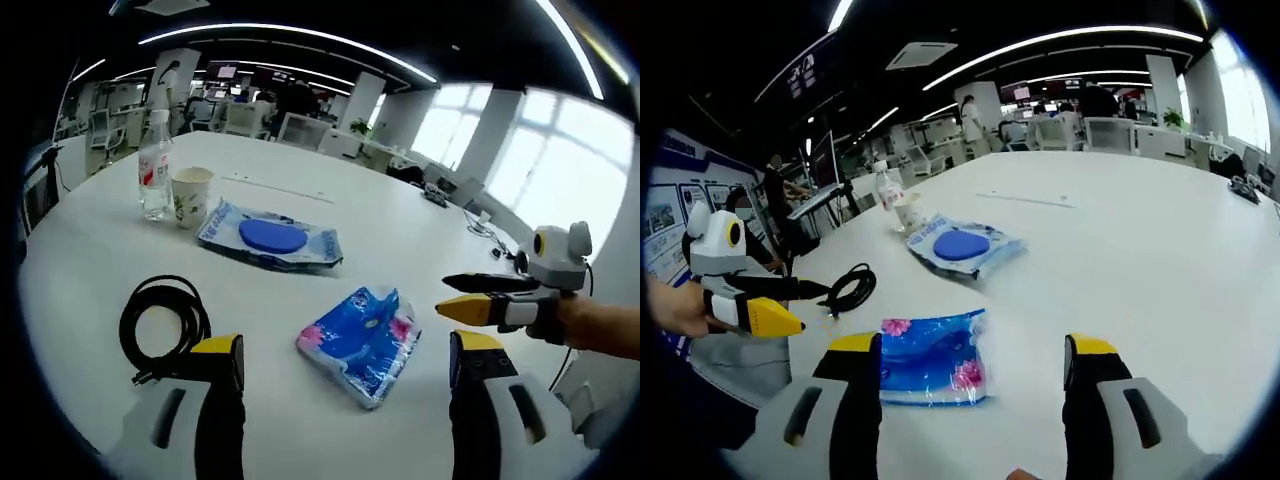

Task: Arrange the tabletop items into an orderly group along one side of the table until the central work area is clear of visible clutter.

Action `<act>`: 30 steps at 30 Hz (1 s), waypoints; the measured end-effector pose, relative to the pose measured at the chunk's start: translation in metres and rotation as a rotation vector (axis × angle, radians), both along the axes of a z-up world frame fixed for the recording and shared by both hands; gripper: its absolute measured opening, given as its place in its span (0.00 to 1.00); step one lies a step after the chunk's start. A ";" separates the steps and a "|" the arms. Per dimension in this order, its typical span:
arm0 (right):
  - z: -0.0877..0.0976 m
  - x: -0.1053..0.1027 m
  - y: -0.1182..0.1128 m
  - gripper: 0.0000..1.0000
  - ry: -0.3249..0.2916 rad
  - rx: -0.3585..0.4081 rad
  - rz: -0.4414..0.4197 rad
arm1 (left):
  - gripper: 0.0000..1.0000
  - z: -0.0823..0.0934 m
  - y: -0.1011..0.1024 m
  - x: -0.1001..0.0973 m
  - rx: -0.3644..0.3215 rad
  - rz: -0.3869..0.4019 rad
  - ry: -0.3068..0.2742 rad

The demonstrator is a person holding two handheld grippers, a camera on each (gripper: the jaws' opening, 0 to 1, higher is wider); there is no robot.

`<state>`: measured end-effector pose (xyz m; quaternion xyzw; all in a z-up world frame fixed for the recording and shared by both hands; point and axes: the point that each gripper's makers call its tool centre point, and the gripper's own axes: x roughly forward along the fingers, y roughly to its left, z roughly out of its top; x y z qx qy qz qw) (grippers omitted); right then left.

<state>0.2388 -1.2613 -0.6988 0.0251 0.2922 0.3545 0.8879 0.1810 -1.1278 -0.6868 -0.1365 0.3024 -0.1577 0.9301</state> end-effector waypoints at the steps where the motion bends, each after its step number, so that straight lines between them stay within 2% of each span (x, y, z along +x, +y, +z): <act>1: -0.001 0.000 -0.001 0.69 0.004 -0.001 -0.005 | 0.81 -0.002 -0.003 -0.001 0.002 -0.007 0.004; 8: -0.008 0.004 -0.003 0.64 0.017 0.009 -0.020 | 0.77 -0.022 -0.021 -0.007 0.014 -0.063 0.067; 10: -0.009 0.005 -0.003 0.63 0.019 0.009 -0.019 | 0.77 -0.021 -0.020 -0.006 0.025 -0.069 0.067; 16: -0.009 0.011 0.000 0.63 0.010 0.017 -0.012 | 0.77 -0.021 -0.015 0.000 0.030 -0.037 0.077; 23: -0.014 0.014 0.001 0.62 0.011 0.013 -0.008 | 0.76 -0.037 -0.012 -0.003 0.037 0.005 0.129; 27: -0.024 0.011 0.004 0.61 0.015 -0.029 0.021 | 0.75 -0.044 -0.020 -0.004 0.051 -0.012 0.147; 30: -0.030 0.010 0.004 0.58 0.020 -0.059 0.020 | 0.69 -0.047 -0.022 -0.003 0.037 -0.001 0.163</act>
